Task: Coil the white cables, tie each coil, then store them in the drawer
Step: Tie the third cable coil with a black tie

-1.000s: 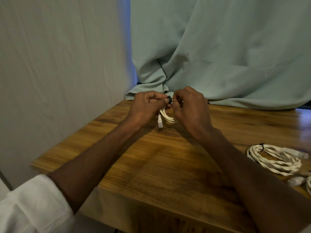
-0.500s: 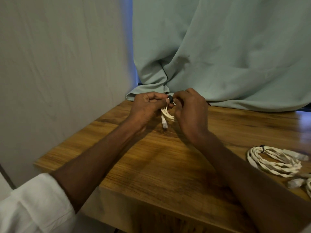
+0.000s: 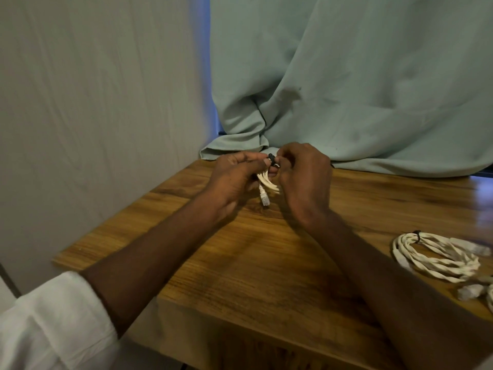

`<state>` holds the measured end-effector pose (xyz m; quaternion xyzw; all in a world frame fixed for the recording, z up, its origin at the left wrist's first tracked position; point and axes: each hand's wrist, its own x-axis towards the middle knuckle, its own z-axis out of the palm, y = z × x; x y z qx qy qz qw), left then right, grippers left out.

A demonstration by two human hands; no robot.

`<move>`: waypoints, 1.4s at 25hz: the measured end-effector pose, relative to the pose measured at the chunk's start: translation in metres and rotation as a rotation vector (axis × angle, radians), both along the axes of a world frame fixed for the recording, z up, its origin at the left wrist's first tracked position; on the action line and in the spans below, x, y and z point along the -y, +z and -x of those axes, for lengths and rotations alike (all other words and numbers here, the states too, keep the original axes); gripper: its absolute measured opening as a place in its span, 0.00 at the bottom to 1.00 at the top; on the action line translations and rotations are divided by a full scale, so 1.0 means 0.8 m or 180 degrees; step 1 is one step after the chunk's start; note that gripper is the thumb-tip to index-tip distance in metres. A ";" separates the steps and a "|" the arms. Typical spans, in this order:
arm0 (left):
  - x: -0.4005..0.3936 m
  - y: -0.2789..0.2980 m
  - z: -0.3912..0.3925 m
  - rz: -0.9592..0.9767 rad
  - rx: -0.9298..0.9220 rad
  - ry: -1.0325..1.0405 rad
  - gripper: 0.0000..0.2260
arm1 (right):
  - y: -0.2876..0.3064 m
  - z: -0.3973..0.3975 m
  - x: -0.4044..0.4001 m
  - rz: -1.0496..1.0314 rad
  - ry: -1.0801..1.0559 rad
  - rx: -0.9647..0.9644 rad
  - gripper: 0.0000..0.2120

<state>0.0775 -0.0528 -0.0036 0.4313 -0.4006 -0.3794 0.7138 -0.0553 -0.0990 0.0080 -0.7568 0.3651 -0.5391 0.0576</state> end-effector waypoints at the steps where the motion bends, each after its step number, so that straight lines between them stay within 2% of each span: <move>1: 0.001 0.001 -0.002 -0.0035 -0.0155 0.0003 0.13 | -0.001 -0.001 -0.001 0.0072 -0.0027 -0.0213 0.07; 3: 0.003 0.002 -0.009 -0.0077 -0.0520 -0.0044 0.14 | -0.003 -0.003 -0.003 0.0184 -0.0029 -0.0557 0.10; 5: 0.005 0.002 -0.013 -0.0091 -0.0761 -0.0106 0.14 | -0.005 -0.004 -0.002 0.0198 0.0019 -0.0599 0.13; 7: 0.004 0.004 -0.009 -0.0131 -0.0746 -0.0149 0.13 | -0.006 -0.004 -0.002 0.0124 0.0009 -0.0318 0.13; 10: 0.002 0.006 -0.003 -0.0170 -0.0582 -0.0129 0.10 | -0.003 -0.002 0.000 -0.0271 0.0059 0.0437 0.10; 12: 0.001 0.005 -0.003 -0.0183 -0.0504 -0.0105 0.11 | -0.001 -0.001 -0.001 -0.0472 0.0057 0.0504 0.07; 15: -0.002 0.003 0.004 -0.0134 0.0007 0.0099 0.12 | -0.001 0.003 -0.004 -0.0516 0.0039 0.0384 0.04; 18: -0.001 0.000 0.009 0.0152 0.1300 0.0777 0.07 | 0.000 0.005 -0.005 -0.0342 -0.0060 0.0099 0.01; 20: 0.000 -0.002 0.009 0.0299 0.1701 0.0914 0.05 | 0.001 0.006 -0.006 -0.0163 -0.0143 -0.0131 0.03; 28: 0.002 -0.007 0.004 0.0549 0.1652 0.0891 0.06 | 0.000 0.008 -0.002 0.0114 -0.0121 -0.0463 0.01; 35: -0.001 -0.002 -0.001 0.0744 0.1745 0.0722 0.05 | 0.004 0.017 0.007 0.0723 0.0167 -0.0775 0.05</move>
